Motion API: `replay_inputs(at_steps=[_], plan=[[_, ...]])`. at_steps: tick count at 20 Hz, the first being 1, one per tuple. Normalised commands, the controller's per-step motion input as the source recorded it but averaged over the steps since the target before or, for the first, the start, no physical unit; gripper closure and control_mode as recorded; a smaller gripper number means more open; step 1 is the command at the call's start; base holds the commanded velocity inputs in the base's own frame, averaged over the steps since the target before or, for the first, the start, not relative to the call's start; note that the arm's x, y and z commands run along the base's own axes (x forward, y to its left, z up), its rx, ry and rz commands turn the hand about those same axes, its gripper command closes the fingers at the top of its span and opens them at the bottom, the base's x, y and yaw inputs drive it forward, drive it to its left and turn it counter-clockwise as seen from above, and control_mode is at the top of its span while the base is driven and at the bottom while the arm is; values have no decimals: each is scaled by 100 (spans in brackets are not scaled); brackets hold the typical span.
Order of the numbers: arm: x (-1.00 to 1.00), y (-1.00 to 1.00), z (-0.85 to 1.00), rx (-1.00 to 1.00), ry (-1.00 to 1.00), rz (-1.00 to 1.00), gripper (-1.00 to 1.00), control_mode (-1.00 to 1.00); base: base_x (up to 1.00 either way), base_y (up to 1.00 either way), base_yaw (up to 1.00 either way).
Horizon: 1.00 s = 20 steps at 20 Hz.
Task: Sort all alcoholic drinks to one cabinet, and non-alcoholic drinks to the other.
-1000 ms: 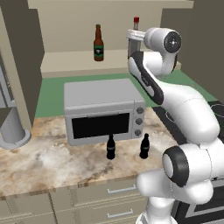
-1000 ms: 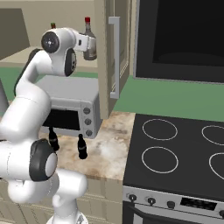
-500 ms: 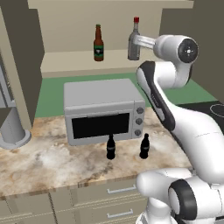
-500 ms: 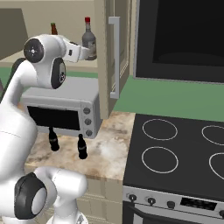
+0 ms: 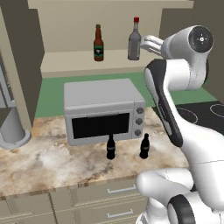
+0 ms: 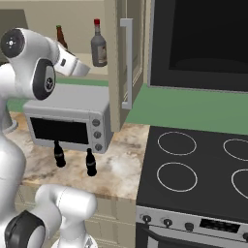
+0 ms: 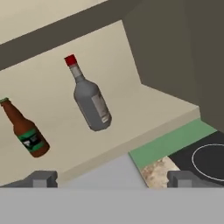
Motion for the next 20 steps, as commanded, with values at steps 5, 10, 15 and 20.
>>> replay_inputs(at_steps=[5,10,15,20], plan=[[-66,7,-9,2,7,-2,-100,-100,0,0,0],[-56,14,-27,0,0,0,-100,-100,0,0,0],[-43,18,-40,0,0,0,-100,-100,0,0,0],[-28,20,-48,0,0,0,-100,-100,0,0,0]])
